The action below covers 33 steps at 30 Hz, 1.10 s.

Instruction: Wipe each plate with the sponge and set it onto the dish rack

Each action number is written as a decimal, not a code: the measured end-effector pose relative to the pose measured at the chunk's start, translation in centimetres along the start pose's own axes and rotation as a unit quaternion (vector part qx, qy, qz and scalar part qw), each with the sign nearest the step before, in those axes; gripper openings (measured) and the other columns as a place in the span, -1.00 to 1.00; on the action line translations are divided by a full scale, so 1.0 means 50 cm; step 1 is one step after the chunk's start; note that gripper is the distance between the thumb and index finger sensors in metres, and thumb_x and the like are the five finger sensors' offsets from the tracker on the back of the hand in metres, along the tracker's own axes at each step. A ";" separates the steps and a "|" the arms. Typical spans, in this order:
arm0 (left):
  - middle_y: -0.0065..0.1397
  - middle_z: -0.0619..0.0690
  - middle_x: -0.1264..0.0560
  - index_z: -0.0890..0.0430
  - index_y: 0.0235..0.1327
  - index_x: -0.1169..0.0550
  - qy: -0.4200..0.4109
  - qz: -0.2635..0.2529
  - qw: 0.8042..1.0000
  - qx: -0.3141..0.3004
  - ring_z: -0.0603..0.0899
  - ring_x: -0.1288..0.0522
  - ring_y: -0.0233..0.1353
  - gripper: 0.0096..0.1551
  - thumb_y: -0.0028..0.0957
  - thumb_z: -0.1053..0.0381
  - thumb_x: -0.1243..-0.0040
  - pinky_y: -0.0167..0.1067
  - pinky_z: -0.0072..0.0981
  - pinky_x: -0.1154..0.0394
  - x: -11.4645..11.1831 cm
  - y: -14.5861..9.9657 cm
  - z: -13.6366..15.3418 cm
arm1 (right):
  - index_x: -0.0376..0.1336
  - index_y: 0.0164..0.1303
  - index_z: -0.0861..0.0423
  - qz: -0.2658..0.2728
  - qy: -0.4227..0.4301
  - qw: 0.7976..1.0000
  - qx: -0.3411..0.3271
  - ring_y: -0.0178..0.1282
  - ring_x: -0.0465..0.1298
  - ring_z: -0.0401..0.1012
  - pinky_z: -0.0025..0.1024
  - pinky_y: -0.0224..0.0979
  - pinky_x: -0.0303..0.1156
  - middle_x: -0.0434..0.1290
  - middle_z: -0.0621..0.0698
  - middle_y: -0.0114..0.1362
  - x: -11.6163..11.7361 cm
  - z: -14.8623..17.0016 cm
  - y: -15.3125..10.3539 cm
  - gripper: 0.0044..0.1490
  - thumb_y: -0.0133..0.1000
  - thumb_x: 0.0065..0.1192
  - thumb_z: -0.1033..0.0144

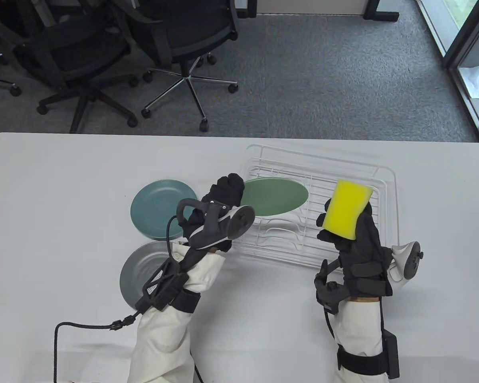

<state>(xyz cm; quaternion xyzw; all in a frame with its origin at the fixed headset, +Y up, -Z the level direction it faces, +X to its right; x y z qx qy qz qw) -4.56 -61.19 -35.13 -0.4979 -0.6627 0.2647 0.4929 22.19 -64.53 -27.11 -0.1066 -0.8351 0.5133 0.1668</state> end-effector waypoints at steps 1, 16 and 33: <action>0.14 0.22 -0.61 0.26 0.26 -0.50 0.004 0.003 1.000 -0.001 0.15 -0.76 -0.05 -0.59 0.21 0.14 -0.12 -0.20 -0.42 -0.81 -0.003 0.005 -0.007 | -0.27 0.78 0.27 0.000 0.002 1.000 0.000 0.33 0.44 0.13 -0.21 0.30 0.52 0.23 0.44 0.55 -0.001 0.000 0.000 -0.14 0.48 -0.19 0.04; 0.20 0.19 -0.61 0.16 0.27 -0.53 0.039 0.074 0.996 -0.008 0.19 -0.75 0.02 -0.60 0.19 0.15 -0.14 -0.13 -0.32 -0.81 -0.085 0.076 -0.093 | -0.27 0.79 0.25 0.006 0.019 1.000 -0.002 0.35 0.43 0.13 -0.20 0.32 0.51 0.22 0.42 0.57 -0.005 -0.006 0.000 -0.14 0.48 -0.18 0.03; 0.36 0.25 -0.58 0.24 0.47 -0.45 -0.056 0.103 0.992 0.047 0.26 -0.72 0.18 -0.44 0.21 0.14 -0.10 0.03 -0.20 -0.75 -0.121 0.073 -0.079 | -0.28 0.79 0.27 0.014 -0.002 1.000 0.017 0.36 0.42 0.14 -0.19 0.34 0.49 0.20 0.43 0.57 0.000 0.002 0.000 -0.14 0.49 -0.20 0.03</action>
Point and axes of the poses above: the tracker on the back of each hand, its own z axis roughly to the little-finger side, its own y axis roughly from the wrist to the fingertips, x = y × z, the point moved 1 cm from there along y, roughly from the wrist to the fingertips
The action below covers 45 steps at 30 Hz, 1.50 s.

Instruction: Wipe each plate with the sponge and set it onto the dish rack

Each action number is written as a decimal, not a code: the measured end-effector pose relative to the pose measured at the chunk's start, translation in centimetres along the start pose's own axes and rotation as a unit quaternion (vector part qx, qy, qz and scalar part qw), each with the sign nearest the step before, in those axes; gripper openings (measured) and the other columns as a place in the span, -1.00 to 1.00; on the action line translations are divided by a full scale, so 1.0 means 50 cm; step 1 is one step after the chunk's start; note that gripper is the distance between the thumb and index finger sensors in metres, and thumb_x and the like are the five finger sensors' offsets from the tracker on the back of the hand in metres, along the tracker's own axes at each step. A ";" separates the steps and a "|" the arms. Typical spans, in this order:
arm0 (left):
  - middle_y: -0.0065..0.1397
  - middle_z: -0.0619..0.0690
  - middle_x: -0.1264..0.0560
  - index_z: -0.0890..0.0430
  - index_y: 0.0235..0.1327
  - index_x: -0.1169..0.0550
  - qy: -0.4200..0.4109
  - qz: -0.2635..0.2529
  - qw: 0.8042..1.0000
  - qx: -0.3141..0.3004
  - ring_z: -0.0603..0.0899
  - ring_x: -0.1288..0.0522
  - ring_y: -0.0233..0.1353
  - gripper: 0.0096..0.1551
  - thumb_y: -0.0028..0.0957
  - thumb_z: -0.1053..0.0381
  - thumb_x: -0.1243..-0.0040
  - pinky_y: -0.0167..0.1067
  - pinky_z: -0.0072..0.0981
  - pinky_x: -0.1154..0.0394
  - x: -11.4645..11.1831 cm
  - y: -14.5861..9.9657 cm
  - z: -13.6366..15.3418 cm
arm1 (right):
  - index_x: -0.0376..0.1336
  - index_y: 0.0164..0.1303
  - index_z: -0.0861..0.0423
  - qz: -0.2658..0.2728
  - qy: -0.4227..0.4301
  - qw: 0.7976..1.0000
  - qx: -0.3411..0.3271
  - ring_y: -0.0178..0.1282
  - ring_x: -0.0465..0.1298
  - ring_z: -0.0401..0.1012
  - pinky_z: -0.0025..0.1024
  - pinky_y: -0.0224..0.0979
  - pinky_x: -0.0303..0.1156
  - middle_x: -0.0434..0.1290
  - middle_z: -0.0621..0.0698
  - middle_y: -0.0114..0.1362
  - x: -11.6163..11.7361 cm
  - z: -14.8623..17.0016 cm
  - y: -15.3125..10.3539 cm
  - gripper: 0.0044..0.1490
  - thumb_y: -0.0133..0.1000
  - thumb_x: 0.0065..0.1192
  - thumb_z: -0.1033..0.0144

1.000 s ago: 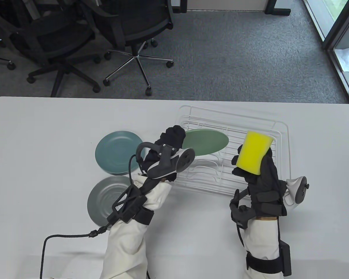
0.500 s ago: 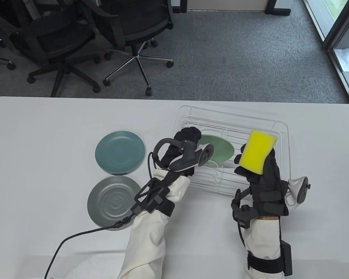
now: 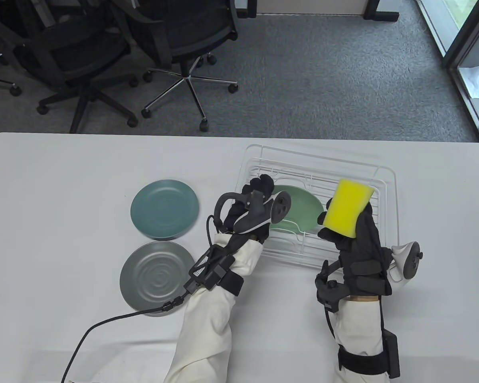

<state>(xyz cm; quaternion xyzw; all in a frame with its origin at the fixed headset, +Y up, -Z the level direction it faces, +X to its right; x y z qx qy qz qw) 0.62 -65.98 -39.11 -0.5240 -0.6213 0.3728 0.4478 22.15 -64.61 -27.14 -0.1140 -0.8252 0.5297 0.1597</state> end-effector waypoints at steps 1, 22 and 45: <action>0.36 0.26 -0.58 0.25 0.48 -0.45 -0.007 -0.004 1.000 0.000 0.26 -0.71 0.18 -0.43 0.21 0.14 -0.10 0.03 -0.19 -0.75 0.005 -0.007 0.007 | -0.28 0.79 0.27 0.003 -0.002 1.000 0.000 0.36 0.42 0.14 -0.19 0.33 0.49 0.21 0.43 0.57 -0.001 0.001 0.000 -0.14 0.49 -0.20 0.03; 0.35 0.26 -0.60 0.25 0.49 -0.48 -0.018 -0.028 0.996 0.081 0.33 -0.69 0.21 -0.34 0.18 -0.02 -0.18 0.05 -0.09 -0.71 0.011 -0.266 0.317 | -0.25 0.79 0.28 -0.009 -0.026 0.999 0.032 0.36 0.42 0.16 -0.17 0.34 0.49 0.20 0.45 0.57 0.016 0.038 0.004 -0.14 0.48 -0.18 0.04; 0.55 0.58 -0.32 0.54 0.67 -0.14 -0.066 0.221 0.933 0.277 0.66 -0.41 0.41 0.10 0.14 -0.15 -0.17 0.26 0.31 -0.50 -0.143 -0.339 0.514 | -0.23 0.79 0.30 -0.007 -0.039 0.998 0.049 0.35 0.42 0.17 -0.16 0.33 0.49 0.21 0.46 0.56 0.017 0.055 0.003 -0.15 0.48 -0.18 0.04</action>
Point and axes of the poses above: the tracker on the back of each hand, its own z axis roughly to the little-finger side, its own y axis roughly from the wrist to the fingertips, x = y × z, the point moved 1 cm from there along y, roughly from the wrist to the fingertips
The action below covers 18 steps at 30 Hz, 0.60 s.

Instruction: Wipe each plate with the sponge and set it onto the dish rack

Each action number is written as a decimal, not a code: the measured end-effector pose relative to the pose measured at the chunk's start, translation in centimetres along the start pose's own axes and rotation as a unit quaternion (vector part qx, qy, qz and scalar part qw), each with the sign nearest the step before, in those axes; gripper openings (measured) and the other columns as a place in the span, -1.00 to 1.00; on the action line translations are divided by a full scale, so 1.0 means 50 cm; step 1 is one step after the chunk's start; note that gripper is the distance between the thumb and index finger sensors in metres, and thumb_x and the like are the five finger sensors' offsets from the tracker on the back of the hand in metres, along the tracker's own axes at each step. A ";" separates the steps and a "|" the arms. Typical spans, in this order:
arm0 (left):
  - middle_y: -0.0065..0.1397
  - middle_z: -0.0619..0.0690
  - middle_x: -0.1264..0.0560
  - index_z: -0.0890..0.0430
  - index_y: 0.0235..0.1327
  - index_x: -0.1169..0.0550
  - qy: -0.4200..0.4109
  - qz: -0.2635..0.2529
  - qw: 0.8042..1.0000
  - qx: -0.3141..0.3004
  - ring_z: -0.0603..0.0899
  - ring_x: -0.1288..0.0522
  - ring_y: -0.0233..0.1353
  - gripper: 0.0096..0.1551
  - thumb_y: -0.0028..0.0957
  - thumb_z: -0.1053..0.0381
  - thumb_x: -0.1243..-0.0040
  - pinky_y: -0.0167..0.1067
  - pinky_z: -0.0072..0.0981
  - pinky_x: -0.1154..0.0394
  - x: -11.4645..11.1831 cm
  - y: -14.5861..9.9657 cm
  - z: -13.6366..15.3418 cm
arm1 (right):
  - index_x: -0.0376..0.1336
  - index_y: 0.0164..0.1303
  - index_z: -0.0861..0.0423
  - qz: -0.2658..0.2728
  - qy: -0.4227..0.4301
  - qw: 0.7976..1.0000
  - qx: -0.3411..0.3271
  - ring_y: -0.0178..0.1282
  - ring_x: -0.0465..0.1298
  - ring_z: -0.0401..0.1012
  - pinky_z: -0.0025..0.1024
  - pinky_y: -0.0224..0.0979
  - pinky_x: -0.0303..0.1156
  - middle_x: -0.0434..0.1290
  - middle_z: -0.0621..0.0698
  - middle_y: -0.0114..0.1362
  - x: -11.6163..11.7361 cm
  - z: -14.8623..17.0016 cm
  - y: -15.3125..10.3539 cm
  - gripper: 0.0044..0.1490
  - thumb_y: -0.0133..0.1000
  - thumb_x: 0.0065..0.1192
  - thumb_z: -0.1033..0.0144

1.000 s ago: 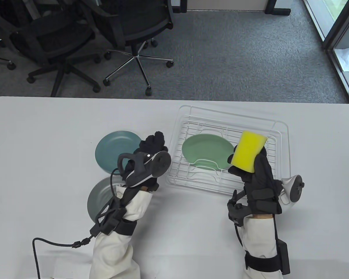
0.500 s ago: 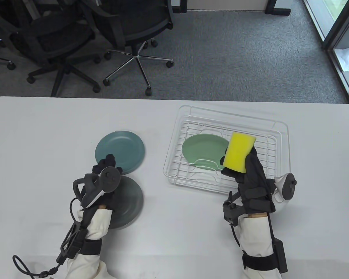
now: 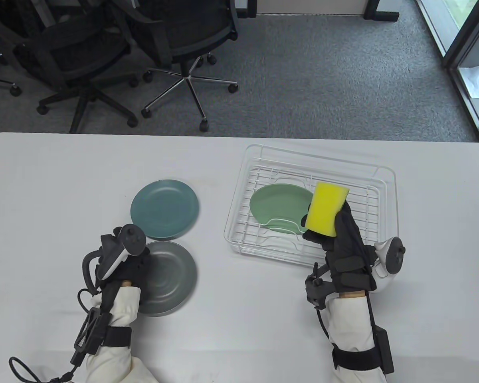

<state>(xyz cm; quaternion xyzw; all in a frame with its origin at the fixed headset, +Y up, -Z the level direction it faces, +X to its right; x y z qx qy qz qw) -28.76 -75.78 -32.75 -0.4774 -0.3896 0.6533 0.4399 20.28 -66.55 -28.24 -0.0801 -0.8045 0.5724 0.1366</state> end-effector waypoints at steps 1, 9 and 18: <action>0.54 0.58 -0.32 0.56 0.67 -0.14 -0.002 0.017 1.000 0.009 0.67 -0.41 0.40 0.11 0.13 -0.15 -0.17 0.25 0.31 -0.51 -0.006 0.003 0.003 | -0.23 0.79 0.29 0.001 0.000 1.000 0.000 0.35 0.42 0.17 -0.16 0.33 0.49 0.21 0.45 0.56 0.000 0.000 0.000 -0.15 0.48 -0.18 0.04; 0.40 0.41 -0.49 0.50 0.56 -0.35 0.072 0.040 0.996 0.020 0.43 -0.57 0.26 -0.08 0.14 -0.11 -0.20 0.12 0.02 -0.62 -0.030 0.013 -0.011 | -0.23 0.79 0.30 0.004 -0.001 1.000 0.003 0.35 0.42 0.16 -0.16 0.33 0.49 0.21 0.45 0.56 -0.003 0.002 0.000 -0.15 0.48 -0.19 0.05; 0.18 0.16 -0.59 0.30 0.33 -0.55 0.063 0.035 0.997 0.019 0.21 -0.65 0.07 -0.35 0.08 -0.05 -0.22 -0.07 -0.19 -0.67 -0.034 0.014 -0.007 | -0.23 0.79 0.30 0.008 -0.004 1.000 0.005 0.35 0.41 0.16 -0.17 0.33 0.49 0.21 0.45 0.56 -0.006 0.006 0.000 -0.15 0.48 -0.20 0.05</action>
Point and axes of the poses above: the tracker on the back of each hand, its own z axis roughly to the little-finger side, its own y axis roughly from the wrist to the fingertips, x = y × z, the point moved 1 cm from there along y, roughly from the wrist to the fingertips
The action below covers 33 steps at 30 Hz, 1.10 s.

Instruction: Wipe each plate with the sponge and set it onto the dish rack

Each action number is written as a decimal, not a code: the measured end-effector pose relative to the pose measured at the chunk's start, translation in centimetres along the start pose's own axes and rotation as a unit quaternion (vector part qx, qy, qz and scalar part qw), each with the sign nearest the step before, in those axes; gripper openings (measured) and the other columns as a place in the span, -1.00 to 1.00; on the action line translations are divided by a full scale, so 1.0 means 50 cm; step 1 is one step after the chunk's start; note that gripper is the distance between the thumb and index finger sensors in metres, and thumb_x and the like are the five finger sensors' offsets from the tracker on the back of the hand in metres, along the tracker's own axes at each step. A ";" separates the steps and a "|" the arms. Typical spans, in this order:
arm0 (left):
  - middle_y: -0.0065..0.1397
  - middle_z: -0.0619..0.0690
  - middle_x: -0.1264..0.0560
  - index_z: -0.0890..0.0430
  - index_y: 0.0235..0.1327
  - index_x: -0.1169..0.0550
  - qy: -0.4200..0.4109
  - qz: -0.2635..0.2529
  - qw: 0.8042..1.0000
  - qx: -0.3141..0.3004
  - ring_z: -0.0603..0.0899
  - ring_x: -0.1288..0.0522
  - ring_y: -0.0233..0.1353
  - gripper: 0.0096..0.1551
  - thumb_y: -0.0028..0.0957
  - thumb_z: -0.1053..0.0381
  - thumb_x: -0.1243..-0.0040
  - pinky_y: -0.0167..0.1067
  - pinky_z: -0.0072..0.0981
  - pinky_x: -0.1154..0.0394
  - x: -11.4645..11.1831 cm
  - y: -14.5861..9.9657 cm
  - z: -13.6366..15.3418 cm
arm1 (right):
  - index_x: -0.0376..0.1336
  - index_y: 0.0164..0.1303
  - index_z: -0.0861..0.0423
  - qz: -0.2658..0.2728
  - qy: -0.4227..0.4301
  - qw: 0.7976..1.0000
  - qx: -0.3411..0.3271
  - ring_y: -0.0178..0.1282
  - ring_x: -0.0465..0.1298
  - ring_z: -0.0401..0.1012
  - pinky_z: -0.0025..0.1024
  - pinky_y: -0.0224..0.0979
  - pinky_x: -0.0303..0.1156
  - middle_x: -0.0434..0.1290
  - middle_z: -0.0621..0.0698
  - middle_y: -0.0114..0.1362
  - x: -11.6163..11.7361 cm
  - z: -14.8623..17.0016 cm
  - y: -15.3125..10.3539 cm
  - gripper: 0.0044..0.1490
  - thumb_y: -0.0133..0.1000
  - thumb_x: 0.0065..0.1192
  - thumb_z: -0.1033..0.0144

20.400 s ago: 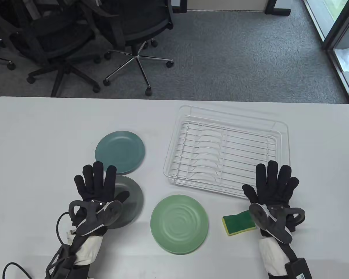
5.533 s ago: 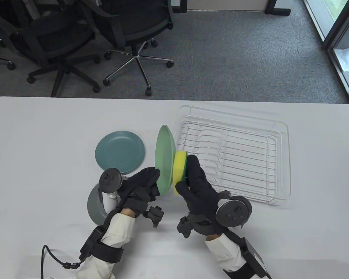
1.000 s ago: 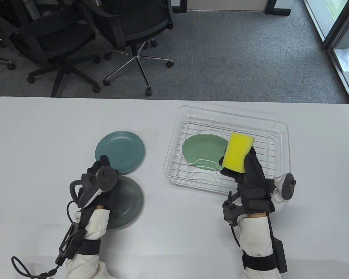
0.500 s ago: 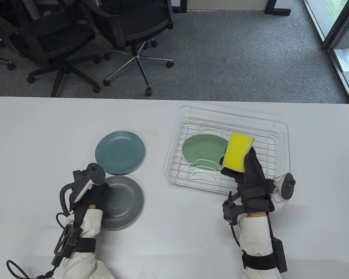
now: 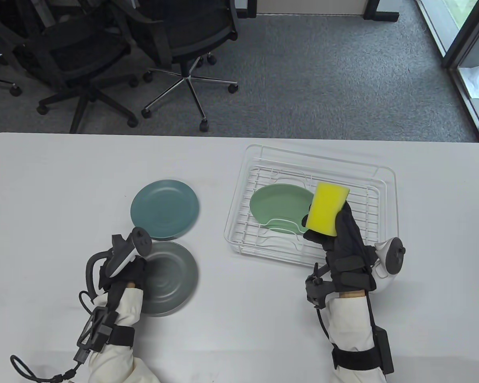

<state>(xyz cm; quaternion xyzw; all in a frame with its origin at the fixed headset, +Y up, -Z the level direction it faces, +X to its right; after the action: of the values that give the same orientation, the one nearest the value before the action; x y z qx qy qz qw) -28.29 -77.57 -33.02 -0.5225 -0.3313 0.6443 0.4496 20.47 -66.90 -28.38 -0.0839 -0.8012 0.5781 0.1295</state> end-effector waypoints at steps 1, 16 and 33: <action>0.16 0.15 -0.60 0.27 0.31 -0.57 -0.013 0.001 1.000 -0.001 0.19 -0.66 0.06 -0.38 0.07 -0.04 -0.23 -0.08 -0.20 -0.67 0.001 0.000 0.003 | -0.23 0.79 0.30 0.001 0.000 1.000 0.000 0.35 0.42 0.16 -0.17 0.33 0.49 0.21 0.46 0.56 0.000 0.000 0.000 -0.15 0.48 -0.19 0.05; -0.03 0.09 -0.69 0.17 0.06 -0.67 -0.296 0.044 0.943 -0.148 0.10 -0.71 -0.19 -0.62 0.08 0.02 -0.35 -0.31 -0.40 -0.68 0.077 -0.031 0.059 | -0.23 0.78 0.31 0.002 -0.004 1.000 0.007 0.35 0.42 0.17 -0.17 0.33 0.49 0.21 0.46 0.56 -0.002 0.007 0.001 -0.15 0.48 -0.20 0.05; 0.18 0.32 -0.66 0.39 0.26 -0.46 -0.534 -0.043 0.812 -0.230 0.15 -0.75 -0.18 -0.48 0.17 0.10 -0.18 -0.31 -0.38 -0.73 0.138 -0.079 0.045 | -0.23 0.79 0.30 -0.041 -0.029 0.999 0.017 0.35 0.41 0.16 -0.17 0.34 0.49 0.20 0.45 0.56 0.034 0.020 0.006 -0.15 0.48 -0.20 0.05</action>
<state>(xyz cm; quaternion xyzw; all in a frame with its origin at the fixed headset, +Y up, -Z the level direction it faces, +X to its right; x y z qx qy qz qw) -29.92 -69.62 -31.54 -0.1696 -0.6803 0.7065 0.0957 18.52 -67.24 -28.79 -0.0323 -0.7975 0.5880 0.1313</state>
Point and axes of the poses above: the tracker on the back of each hand, its own z axis roughly to the little-finger side, its own y axis roughly from the wrist to the fingertips, x = y × z, the point moved 1 cm from there along y, roughly from the wrist to the fingertips
